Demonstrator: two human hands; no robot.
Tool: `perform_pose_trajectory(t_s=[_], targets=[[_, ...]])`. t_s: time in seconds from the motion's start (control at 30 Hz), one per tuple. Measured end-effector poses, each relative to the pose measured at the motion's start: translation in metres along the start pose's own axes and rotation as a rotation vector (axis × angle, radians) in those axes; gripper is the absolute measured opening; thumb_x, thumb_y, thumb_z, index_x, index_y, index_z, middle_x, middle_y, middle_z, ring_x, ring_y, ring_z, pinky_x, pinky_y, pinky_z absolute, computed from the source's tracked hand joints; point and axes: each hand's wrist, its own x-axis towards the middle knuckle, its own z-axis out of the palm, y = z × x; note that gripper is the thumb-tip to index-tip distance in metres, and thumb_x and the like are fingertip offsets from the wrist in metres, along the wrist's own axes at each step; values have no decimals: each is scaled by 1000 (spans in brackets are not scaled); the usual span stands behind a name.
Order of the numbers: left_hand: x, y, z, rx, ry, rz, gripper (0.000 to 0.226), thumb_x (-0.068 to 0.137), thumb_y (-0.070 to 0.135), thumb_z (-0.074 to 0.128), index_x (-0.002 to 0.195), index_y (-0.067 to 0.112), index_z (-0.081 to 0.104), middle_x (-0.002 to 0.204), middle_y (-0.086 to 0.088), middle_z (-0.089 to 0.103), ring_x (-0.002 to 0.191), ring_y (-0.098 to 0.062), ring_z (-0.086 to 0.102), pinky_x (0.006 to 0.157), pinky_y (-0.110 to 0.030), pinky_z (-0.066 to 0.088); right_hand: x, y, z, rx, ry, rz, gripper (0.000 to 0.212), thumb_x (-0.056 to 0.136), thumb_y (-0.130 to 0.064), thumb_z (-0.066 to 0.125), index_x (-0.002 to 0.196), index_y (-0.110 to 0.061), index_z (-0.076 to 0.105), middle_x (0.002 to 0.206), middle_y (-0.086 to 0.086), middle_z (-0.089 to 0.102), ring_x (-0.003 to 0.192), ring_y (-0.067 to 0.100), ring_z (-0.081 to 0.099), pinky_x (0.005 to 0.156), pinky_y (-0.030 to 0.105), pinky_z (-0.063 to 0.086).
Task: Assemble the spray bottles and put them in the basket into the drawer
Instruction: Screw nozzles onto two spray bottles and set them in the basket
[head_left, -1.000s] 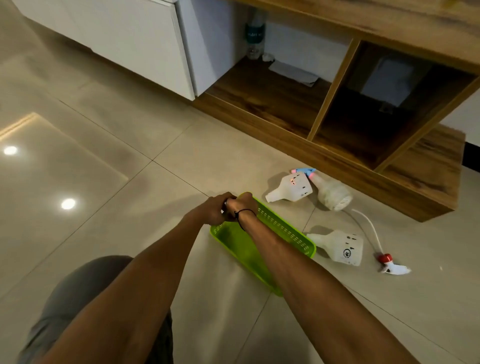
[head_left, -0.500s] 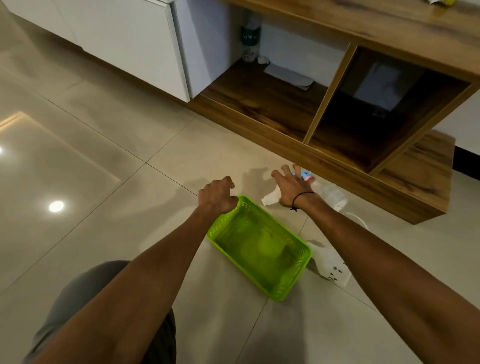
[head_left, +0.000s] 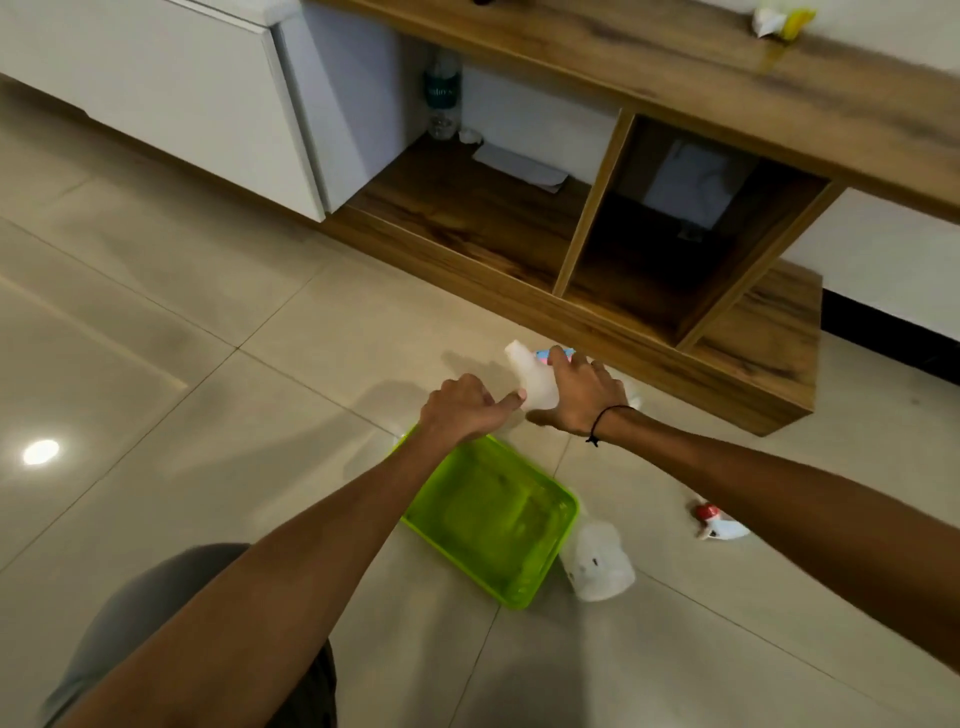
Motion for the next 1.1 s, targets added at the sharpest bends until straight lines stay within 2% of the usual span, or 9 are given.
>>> perform_pose_trajectory(t_s=[0.1, 0.17, 0.23, 0.37, 0.43, 0.53, 0.67, 0.87, 1.1], targets=[[-6, 18, 7, -275, -185, -16, 83, 84, 84, 57, 131, 17, 65, 125, -5, 72, 109, -29, 74, 88, -47, 66, -21, 7, -15, 219, 45, 40, 97, 62, -70, 80, 139, -26, 39, 134, 8, 63, 113, 36, 65, 77, 40, 53], [-12, 27, 17, -451, -306, 17, 84, 84, 79, 63, 145, 23, 49, 140, 0, 60, 119, -24, 68, 79, -47, 68, -34, 8, -12, 387, 27, 56, 94, 67, -59, 85, 140, -24, 37, 136, 7, 62, 114, 35, 66, 79, 43, 56], [-13, 28, 28, -537, -317, 54, 79, 83, 72, 71, 142, 27, 44, 140, 2, 60, 117, -18, 67, 76, -47, 69, -46, 10, -4, 557, 0, 51, 99, 70, -47, 89, 146, -21, 33, 145, 5, 54, 120, 33, 64, 86, 51, 61], [-6, 27, 38, -558, -200, 40, 86, 68, 67, 87, 134, 24, 53, 124, -1, 69, 105, -22, 74, 70, -49, 69, -70, 27, 9, 709, -108, -66, 114, 74, -41, 92, 160, -19, 21, 150, -6, 48, 123, 16, 60, 84, 10, 53], [-3, 32, 41, -534, -219, 71, 91, 60, 71, 87, 132, 25, 54, 121, 0, 69, 103, -22, 74, 69, -47, 69, -78, 49, 10, 680, -102, -34, 98, 77, -46, 88, 153, -21, 32, 136, 1, 61, 111, 17, 67, 82, 18, 55], [-1, 43, 49, -362, -223, 168, 92, 60, 77, 82, 132, 29, 53, 123, 5, 69, 110, -22, 70, 89, -47, 65, -83, 93, 9, 589, -18, 85, 79, 82, -50, 83, 143, -19, 43, 118, 10, 68, 109, 26, 67, 89, 36, 57], [-5, 50, 61, -198, -244, 235, 88, 63, 82, 77, 132, 36, 48, 118, 12, 62, 115, -22, 64, 87, -35, 54, -87, 155, 15, 289, -107, 293, 85, 83, -50, 82, 148, -15, 40, 142, 16, 54, 131, 35, 49, 105, 45, 48], [-4, 52, 69, -44, -226, 273, 103, 63, 85, 74, 147, 32, 44, 136, 3, 65, 128, -29, 62, 101, -44, 54, -103, 189, 48, 16, -369, 369, 101, 81, -41, 84, 156, -10, 24, 147, 19, 42, 139, 41, 38, 110, 49, 45], [-2, 53, 76, 33, -236, 332, 103, 60, 86, 76, 144, 33, 46, 135, 1, 65, 123, -26, 63, 100, -44, 55, -125, 188, 91, -51, -330, 379, 74, 93, -12, 66, 153, -9, 22, 140, 22, 51, 138, 42, 42, 102, 55, 53]])
